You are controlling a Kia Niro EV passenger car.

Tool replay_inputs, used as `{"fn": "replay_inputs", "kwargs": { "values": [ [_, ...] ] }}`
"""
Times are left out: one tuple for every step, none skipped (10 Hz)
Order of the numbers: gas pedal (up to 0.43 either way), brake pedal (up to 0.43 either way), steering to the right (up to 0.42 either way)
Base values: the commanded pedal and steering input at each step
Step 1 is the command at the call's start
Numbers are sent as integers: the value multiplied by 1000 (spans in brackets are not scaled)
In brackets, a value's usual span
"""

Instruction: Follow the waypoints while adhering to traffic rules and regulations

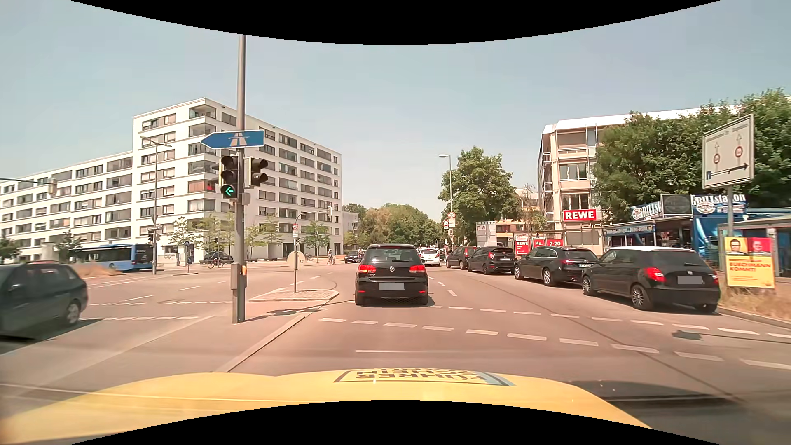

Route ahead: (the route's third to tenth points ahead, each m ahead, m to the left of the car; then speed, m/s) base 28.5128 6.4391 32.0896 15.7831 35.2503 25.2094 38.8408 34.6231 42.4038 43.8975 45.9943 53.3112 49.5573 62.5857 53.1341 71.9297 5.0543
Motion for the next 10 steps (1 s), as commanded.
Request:
{"fn": "replay_inputs", "kwargs": {
  "values": [
    [87, 0, -2],
    [87, 0, -1],
    [79, 0, -1],
    [79, 0, -1],
    [79, 0, 0],
    [79, 0, 0],
    [79, 0, 1],
    [87, 0, 1],
    [110, 0, 1],
    [118, 0, 1]
  ]
}}
